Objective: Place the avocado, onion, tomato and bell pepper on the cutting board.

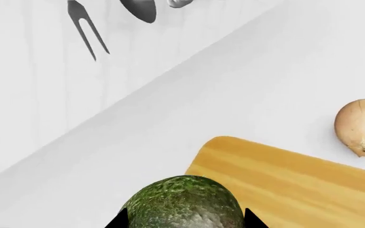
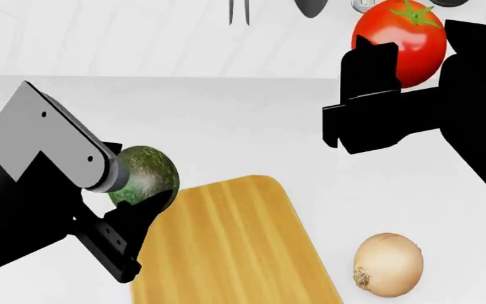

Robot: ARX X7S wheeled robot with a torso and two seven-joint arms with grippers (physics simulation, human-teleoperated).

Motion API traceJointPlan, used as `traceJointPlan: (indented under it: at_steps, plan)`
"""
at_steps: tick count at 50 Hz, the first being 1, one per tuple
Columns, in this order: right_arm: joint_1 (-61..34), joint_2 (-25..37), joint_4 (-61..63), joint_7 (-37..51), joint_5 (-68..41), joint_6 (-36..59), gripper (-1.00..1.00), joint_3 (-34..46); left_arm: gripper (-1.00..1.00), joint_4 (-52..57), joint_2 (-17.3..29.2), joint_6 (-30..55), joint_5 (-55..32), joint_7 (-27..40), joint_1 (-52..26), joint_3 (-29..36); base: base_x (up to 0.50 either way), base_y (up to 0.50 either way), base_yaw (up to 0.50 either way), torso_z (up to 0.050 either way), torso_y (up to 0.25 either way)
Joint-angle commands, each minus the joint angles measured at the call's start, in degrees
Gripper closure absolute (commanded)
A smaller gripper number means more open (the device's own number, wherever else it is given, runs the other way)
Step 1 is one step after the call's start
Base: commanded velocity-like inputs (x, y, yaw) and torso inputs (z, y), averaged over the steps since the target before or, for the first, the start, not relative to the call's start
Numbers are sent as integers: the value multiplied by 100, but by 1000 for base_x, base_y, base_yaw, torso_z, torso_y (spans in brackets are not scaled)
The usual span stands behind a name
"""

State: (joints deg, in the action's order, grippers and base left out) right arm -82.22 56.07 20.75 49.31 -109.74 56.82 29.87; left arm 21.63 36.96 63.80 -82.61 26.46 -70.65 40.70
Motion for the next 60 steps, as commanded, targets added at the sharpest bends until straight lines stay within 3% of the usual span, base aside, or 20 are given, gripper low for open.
traceJointPlan:
  at_steps: [1,33,44,45,54,60]
  plan:
    - [-41,-26,-11,-76,124,77,100,-8,100,-47,-70,-156,313,-106,162,167,0,0,0,0,0]
    - [148,90,112,-89,110,-60,100,-59,100,-75,-298,-346,780,-362,472,590,0,0,0,0,1]
    - [61,66,96,-60,70,-46,100,-53,100,73,-214,-201,511,-92,387,508,0,0,0,0,1]
    - [56,62,94,-61,74,-46,100,-51,-100,79,-214,-191,454,-52,381,485,0,0,0,0,0]
    - [40,53,90,-41,73,-44,100,-35,-100,291,-189,-138,96,217,261,334,0,0,0,0,0]
    - [-16,80,96,0,9,-31,100,-43,-100,561,-91,-55,-673,756,51,84,0,0,0,0,0]
